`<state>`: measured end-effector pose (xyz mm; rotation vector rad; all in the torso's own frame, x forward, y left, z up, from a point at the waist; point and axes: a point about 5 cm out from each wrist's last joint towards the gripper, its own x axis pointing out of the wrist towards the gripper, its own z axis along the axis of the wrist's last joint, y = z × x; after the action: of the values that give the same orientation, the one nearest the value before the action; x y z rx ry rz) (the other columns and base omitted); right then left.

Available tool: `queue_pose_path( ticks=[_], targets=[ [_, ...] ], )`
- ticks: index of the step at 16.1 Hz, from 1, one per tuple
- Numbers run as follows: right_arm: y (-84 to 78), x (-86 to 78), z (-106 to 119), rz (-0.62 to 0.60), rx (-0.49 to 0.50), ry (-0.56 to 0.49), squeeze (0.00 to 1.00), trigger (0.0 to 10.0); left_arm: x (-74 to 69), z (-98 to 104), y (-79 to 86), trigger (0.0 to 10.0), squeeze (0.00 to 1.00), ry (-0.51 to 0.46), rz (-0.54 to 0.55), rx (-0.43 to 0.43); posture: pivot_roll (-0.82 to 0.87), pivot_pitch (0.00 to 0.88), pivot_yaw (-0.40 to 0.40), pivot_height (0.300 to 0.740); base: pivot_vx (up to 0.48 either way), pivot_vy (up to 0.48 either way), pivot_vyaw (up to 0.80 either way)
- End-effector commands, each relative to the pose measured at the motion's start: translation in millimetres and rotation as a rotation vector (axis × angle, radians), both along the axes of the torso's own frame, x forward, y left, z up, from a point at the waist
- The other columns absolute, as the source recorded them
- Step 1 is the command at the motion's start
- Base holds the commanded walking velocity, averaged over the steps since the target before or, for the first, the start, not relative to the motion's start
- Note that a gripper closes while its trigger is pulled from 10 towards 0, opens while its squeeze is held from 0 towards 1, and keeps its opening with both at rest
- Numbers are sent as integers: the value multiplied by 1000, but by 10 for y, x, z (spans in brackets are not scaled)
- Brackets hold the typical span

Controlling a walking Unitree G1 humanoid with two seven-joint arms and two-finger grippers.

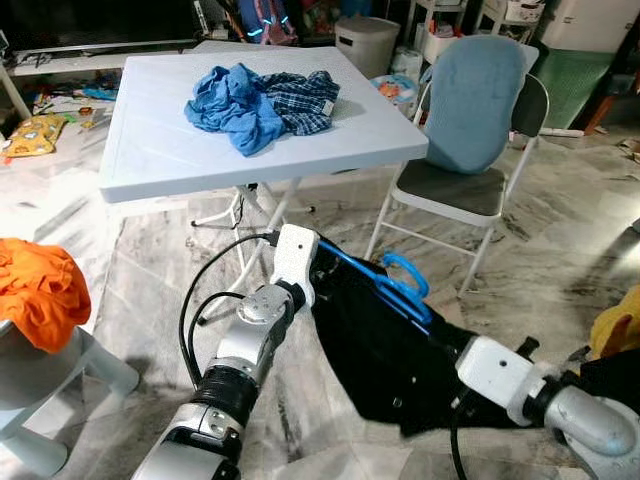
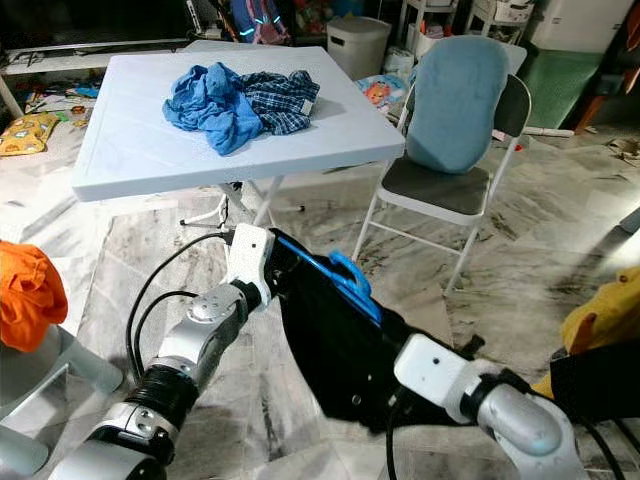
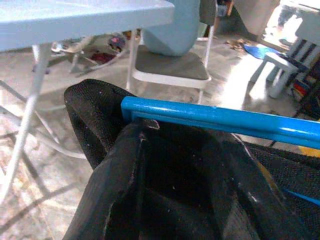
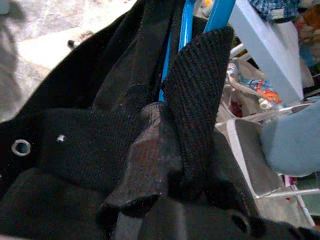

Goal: Hang hanger

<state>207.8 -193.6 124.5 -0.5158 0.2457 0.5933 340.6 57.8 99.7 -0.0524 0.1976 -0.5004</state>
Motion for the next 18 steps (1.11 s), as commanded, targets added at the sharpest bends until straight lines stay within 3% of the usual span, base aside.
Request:
queue_pose_path(
  ticks=[1, 4, 6, 7, 8, 9, 10, 11, 12, 13, 14, 18],
  targets=[
    [-45, 42, 127, -23, -2, -72, 0, 10000, -11, -99, 143, 10000, 0, 45, 80, 24, -5, 0, -34, 740, 0, 0, 0],
    [-116, 114, 170, -89, -17, -115, 0, 10000, 28, -38, 175, 10000, 0, 41, 149, -44, -9, 0, -34, 740, 0, 0, 0],
    [-141, 217, 203, -150, -14, -152, 0, 10000, 35, 25, 93, 10000, 0, 39, 100, -95, -11, 0, -31, 740, 0, 0, 0],
    [-129, 268, 215, -170, -15, -171, 0, 10000, 20, 58, 40, 3922, 0, 23, 60, -125, -12, 0, -30, 740, 0, 0, 0],
    [-104, 340, 236, -198, -1, -197, 0, 10000, -7, 119, -34, 0, 0, -18, 10, -139, -12, 0, -32, 740, 0, 0, 0],
    [-95, 376, 249, -218, 9, -210, 0, 10000, -22, 143, -69, 0, 0, -24, -9, -164, -12, 0, -32, 740, 0, 0, 0],
    [-51, 418, 259, -219, 27, -219, 0, 10000, -56, 186, -132, 3059, 0, -57, -56, -169, -10, 0, -34, 740, 0, 0, 0],
    [-10, 430, 262, -210, 46, -218, 0, 10000, -68, 191, -150, 8157, 0, -72, -64, -151, -10, 0, -34, 740, 0, 0, 0],
    [36, 428, 258, -190, 56, -213, 0, 10000, -66, 182, -142, 10000, 0, -69, -49, -148, -7, 0, -36, 740, 0, 0, 0],
    [80, 413, 253, -166, 67, -205, 0, 10000, -52, 181, -116, 10000, 0, -60, -29, -159, -7, 0, -36, 740, 0, 0, 0],
    [113, 390, 246, -144, 73, -194, 0, 10000, -17, 214, -70, 10000, 1000, -52, -8, -201, -5, 0, -36, 740, 0, 0, 0],
    [258, 341, 244, -65, 89, -170, 0, 10000, 85, 285, -13, 10000, 1000, -39, 43, -249, -4, 0, -28, 740, 0, 0, 0]
  ],
)
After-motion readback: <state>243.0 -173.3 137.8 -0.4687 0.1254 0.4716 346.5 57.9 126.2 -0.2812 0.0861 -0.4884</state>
